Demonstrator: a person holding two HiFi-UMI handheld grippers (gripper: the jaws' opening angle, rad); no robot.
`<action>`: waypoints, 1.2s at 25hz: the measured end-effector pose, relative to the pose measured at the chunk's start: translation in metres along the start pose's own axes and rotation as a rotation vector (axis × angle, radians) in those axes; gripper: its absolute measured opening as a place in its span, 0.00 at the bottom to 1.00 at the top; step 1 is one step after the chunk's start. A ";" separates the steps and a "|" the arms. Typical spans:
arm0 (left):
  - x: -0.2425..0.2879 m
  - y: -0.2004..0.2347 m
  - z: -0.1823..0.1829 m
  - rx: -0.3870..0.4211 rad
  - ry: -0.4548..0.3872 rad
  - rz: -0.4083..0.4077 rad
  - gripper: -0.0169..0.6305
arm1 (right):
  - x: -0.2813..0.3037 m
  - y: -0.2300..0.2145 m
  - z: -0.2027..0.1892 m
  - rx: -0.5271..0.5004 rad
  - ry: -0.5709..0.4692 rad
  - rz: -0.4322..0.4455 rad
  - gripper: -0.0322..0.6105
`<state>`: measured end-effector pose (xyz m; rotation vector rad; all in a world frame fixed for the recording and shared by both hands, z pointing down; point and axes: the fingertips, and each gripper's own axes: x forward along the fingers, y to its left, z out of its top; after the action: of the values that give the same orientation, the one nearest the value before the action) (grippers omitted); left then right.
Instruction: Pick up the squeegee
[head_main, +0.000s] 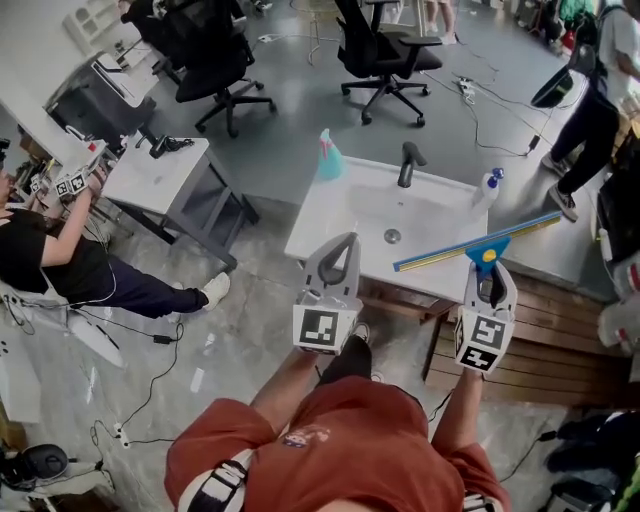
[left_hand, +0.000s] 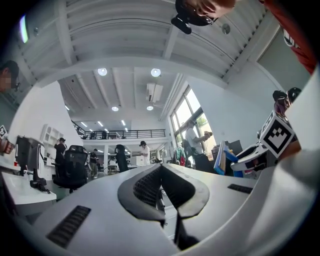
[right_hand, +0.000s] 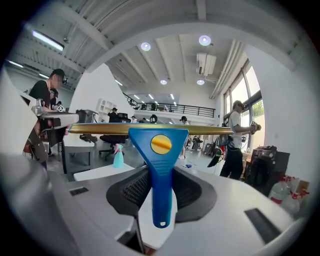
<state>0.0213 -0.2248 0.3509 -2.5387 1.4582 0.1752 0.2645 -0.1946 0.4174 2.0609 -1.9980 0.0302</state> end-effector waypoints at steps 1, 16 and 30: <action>-0.001 0.003 0.003 0.019 0.009 0.003 0.05 | -0.003 0.000 0.008 0.011 -0.020 -0.004 0.26; -0.017 0.017 0.060 0.023 -0.127 0.036 0.05 | -0.062 -0.011 0.108 0.067 -0.408 -0.135 0.26; -0.021 -0.004 0.055 0.037 -0.157 0.010 0.05 | -0.069 -0.018 0.096 0.067 -0.467 -0.154 0.27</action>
<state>0.0143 -0.1925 0.3022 -2.4278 1.4015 0.3378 0.2624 -0.1466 0.3073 2.4322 -2.0959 -0.4603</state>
